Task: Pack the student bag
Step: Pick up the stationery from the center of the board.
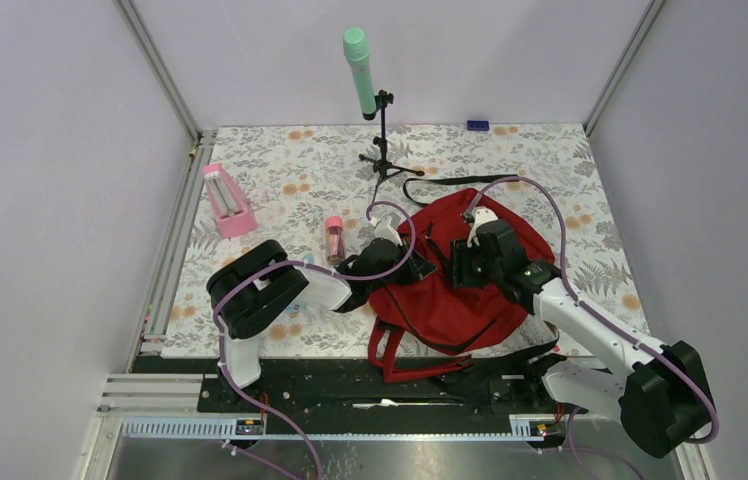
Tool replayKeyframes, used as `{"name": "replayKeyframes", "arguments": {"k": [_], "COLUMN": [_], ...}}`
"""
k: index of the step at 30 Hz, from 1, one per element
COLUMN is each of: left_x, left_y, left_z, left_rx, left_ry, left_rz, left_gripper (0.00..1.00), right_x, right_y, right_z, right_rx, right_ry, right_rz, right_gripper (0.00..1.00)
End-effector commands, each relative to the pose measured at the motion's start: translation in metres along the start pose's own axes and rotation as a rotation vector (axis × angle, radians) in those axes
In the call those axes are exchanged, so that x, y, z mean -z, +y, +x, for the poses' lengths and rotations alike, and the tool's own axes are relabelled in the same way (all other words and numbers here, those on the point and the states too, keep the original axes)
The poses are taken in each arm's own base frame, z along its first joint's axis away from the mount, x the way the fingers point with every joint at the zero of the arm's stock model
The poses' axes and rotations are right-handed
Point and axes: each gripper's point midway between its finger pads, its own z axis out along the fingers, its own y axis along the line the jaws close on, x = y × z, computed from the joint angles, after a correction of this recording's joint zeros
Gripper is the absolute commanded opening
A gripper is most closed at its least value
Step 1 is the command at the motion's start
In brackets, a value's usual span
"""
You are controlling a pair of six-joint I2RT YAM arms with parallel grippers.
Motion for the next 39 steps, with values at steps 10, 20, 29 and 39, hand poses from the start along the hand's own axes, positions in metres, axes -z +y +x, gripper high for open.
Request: {"name": "replayKeyframes", "arguments": {"k": [10,20,29,39], "left_x": [0.004,0.008,0.012,0.017], "left_y": [-0.016,-0.029,-0.038,-0.041], "left_z": [-0.001,-0.004,-0.018,-0.022], "left_rx": [-0.06,-0.076,-0.105,-0.123], "left_ry": [0.015,0.025,0.004,-0.007], "left_rz": [0.047,0.09,0.1,0.1], "left_gripper": [0.0,0.0,0.0,0.0], "right_x": [0.008,0.019,0.016,-0.009], "right_y": [-0.035,-0.055,-0.079,-0.082], "right_z": [-0.028,0.001,-0.01,-0.05], "right_rx": [0.148,0.216,0.354,0.346], "right_ry": [0.099,0.334,0.346,0.099], "right_rz": [0.265,0.407,0.634,0.716], "right_gripper": [0.63,0.65,0.67,0.5]}}
